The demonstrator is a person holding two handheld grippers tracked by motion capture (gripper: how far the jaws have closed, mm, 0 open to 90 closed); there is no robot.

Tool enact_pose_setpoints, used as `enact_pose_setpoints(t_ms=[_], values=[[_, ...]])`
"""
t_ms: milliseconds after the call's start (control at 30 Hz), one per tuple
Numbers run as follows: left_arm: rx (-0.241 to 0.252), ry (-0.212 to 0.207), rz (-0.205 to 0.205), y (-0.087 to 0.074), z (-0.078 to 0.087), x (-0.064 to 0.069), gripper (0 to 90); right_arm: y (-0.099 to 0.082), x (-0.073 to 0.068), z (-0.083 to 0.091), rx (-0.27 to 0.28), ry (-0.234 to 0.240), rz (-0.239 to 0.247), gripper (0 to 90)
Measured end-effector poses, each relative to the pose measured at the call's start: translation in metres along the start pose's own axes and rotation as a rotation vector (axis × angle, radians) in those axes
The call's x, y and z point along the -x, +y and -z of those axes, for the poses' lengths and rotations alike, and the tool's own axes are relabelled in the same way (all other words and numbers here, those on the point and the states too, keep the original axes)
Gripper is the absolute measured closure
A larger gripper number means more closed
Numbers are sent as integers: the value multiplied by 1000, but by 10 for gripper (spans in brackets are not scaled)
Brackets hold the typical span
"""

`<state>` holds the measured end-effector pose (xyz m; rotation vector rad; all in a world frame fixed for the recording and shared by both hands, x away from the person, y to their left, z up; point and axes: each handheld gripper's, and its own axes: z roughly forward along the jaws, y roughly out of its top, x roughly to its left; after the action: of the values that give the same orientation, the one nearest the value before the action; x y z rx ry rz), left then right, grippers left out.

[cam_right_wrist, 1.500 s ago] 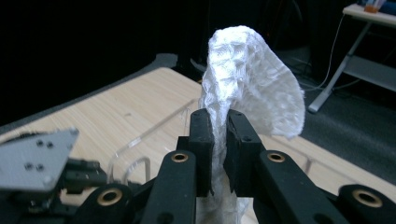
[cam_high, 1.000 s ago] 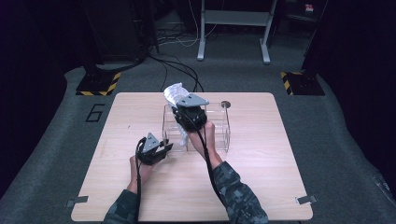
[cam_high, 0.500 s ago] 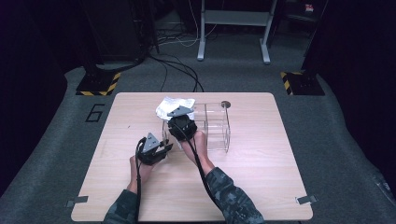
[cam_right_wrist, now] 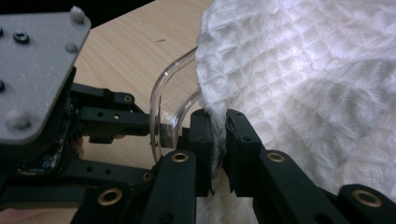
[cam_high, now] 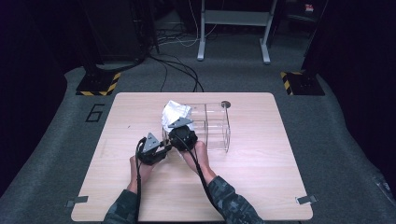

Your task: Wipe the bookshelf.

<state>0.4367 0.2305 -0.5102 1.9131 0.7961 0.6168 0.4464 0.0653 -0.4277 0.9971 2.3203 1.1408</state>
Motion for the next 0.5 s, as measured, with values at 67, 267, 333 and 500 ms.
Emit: enact_pose_setpoints(t_ms=[67, 267, 333, 500], values=[[-12, -3, 1, 0, 1, 0, 702, -4, -1, -2, -14, 8, -20, 820], [-10, 5, -12, 0, 0, 0, 702, -16, -1, -9, -53, 45, -10, 820], [-30, -11, -16, 1, 1, -1, 701, -20, -1, -11, -53, 51, -8, 820], [-34, -11, -18, 0, 1, -1, 700, -28, -1, -10, -62, 62, -20, 820]])
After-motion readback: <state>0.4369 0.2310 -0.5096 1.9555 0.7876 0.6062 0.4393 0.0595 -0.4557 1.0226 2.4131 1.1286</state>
